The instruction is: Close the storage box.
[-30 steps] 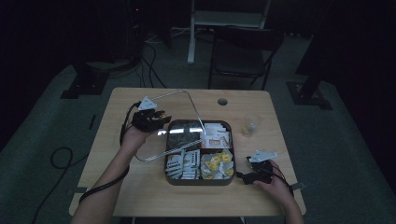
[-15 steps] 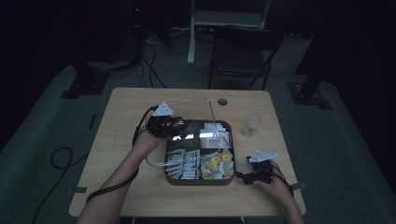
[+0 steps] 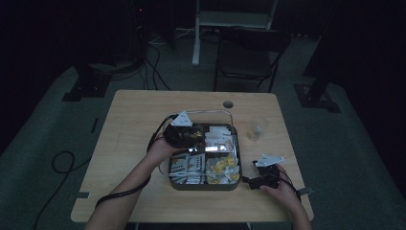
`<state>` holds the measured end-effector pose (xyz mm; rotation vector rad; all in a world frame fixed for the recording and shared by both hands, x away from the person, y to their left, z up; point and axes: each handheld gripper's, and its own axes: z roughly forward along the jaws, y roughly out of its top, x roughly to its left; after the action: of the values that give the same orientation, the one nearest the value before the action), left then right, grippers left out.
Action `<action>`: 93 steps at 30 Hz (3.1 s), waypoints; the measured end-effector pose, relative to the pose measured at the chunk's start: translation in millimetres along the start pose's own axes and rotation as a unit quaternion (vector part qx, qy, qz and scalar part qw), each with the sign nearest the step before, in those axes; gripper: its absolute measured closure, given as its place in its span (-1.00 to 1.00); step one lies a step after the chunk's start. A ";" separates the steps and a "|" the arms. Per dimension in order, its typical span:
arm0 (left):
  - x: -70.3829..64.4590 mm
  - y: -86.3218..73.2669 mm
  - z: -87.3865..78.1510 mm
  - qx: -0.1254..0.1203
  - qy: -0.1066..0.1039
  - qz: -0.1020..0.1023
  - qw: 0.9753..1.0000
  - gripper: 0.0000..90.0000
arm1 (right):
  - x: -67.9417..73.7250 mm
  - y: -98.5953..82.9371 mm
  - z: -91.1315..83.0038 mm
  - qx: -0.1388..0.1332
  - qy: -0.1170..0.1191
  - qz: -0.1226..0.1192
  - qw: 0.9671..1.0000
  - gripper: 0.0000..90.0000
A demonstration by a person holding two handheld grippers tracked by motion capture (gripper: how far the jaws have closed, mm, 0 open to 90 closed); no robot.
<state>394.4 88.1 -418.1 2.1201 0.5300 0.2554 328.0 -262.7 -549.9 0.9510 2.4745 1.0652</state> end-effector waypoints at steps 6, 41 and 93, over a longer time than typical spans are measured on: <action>-2.9 -4.8 12.8 0.017 -0.011 0.008 1.000 0.32 | 0.0 0.0 0.0 0.000 0.000 0.000 1.000 -0.69; -8.8 -20.6 62.3 0.070 -0.002 0.004 0.998 0.32 | 0.0 0.0 0.0 0.000 0.000 0.000 1.000 -0.69; -0.3 -32.2 32.6 0.001 0.025 -0.073 0.997 -0.99 | 0.0 0.0 0.0 0.000 0.000 0.000 1.000 -0.69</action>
<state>397.4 80.0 -463.1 2.0696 0.7116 0.2264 328.0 -262.7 -549.9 0.9521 2.4749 1.0654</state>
